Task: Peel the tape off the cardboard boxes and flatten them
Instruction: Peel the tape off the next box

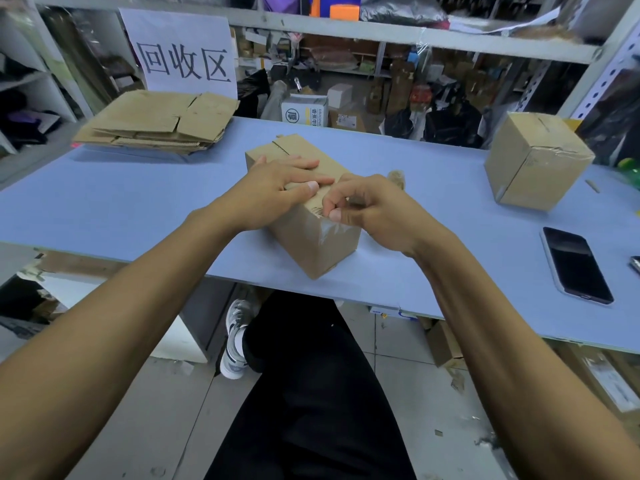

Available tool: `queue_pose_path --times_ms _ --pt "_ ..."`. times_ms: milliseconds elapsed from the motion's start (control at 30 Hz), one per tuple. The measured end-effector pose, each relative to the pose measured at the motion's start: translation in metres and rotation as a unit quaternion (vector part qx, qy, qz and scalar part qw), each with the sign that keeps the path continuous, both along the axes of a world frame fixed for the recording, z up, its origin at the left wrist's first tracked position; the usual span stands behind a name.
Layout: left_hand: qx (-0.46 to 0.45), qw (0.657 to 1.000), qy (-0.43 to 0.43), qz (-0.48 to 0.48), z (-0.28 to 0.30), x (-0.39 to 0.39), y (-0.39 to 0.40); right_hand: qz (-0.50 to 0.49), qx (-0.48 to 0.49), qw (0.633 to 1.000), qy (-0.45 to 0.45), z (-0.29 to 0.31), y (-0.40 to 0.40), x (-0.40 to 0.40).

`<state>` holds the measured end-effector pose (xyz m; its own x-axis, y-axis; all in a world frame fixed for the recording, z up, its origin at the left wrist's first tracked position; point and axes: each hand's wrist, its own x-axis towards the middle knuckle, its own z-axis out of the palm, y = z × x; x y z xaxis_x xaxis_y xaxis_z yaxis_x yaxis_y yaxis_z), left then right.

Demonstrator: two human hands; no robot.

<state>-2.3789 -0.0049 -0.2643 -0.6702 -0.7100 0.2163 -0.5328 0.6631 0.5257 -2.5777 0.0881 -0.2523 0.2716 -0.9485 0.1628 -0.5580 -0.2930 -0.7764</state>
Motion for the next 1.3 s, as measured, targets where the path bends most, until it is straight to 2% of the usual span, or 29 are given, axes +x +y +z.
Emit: queue_pose_path --times_ms 300,433,600,867,1100,1167,1300 --pt "0.016 0.999 -0.039 -0.025 0.007 0.002 -0.003 0.069 -0.006 0.996 0.053 0.003 0.000 -0.015" --pt "0.010 0.999 -0.027 -0.022 0.004 0.003 -0.004 0.089 -0.054 0.989 0.105 0.003 -0.001 -0.018" --pt "0.011 0.999 -0.026 -0.024 0.005 0.000 -0.005 -0.071 -0.194 0.972 0.110 -0.040 0.026 -0.007" --pt "0.026 0.999 0.018 -0.020 -0.004 0.001 -0.002 -0.226 -0.282 0.930 0.069 -0.079 0.038 0.039" --pt "0.015 1.000 0.017 -0.019 -0.008 0.001 -0.005 -0.255 -0.395 0.881 0.059 -0.100 0.028 0.039" --pt "0.013 1.000 0.009 -0.018 -0.008 0.000 -0.005 -0.259 -0.394 0.880 0.055 -0.097 0.027 0.039" --pt "0.007 1.000 -0.006 -0.022 -0.006 0.001 -0.006 -0.271 -0.333 0.901 0.062 -0.083 0.022 0.042"
